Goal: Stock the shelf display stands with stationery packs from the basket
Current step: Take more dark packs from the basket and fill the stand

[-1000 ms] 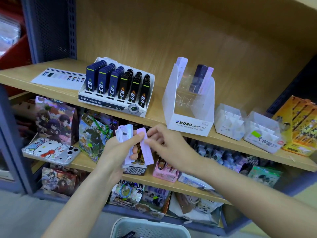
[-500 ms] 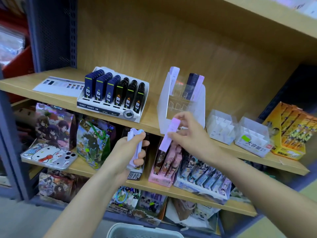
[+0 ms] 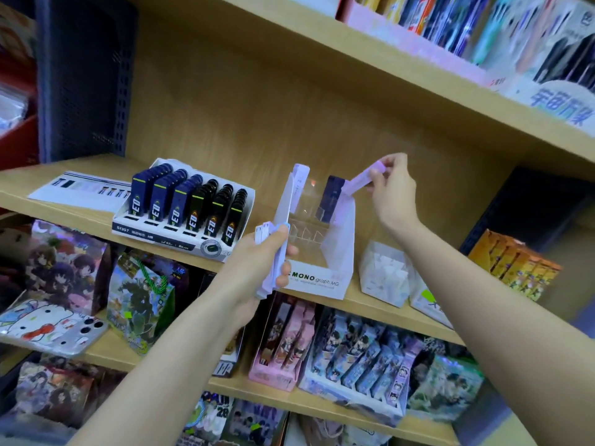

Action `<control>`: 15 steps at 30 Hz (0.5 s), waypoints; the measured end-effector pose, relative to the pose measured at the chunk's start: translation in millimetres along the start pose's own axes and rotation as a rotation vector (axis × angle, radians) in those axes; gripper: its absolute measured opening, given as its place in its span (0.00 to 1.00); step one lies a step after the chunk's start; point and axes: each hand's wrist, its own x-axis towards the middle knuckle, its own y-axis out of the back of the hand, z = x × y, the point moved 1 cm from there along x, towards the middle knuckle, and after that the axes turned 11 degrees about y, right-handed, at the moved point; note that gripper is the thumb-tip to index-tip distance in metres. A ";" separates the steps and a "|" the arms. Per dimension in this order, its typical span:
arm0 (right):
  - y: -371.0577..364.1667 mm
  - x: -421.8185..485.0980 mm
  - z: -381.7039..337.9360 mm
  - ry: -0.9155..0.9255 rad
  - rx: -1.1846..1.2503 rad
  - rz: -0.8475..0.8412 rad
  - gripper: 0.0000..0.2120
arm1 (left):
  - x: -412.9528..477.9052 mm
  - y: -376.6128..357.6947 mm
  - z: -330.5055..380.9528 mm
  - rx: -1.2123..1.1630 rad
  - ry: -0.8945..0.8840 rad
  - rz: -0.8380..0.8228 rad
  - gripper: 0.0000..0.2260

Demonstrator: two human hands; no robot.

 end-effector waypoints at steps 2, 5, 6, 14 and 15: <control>-3.9 7.6 4.3 0.016 -0.060 -0.055 0.03 | 4.0 -1.1 2.7 0.006 -0.010 0.016 0.06; -9.6 16.4 11.9 0.046 -0.187 -0.187 0.05 | 11.5 0.5 3.4 0.003 0.005 0.025 0.10; -11.2 18.6 15.1 0.043 -0.220 -0.231 0.05 | 13.4 1.4 3.2 0.002 0.007 0.018 0.11; -23.2 13.0 31.0 0.035 -0.329 -0.261 0.14 | 16.8 4.6 1.6 -0.001 -0.020 -0.065 0.09; -24.3 9.3 29.4 0.042 -0.358 -0.247 0.15 | 17.2 4.5 0.6 0.022 -0.029 -0.060 0.09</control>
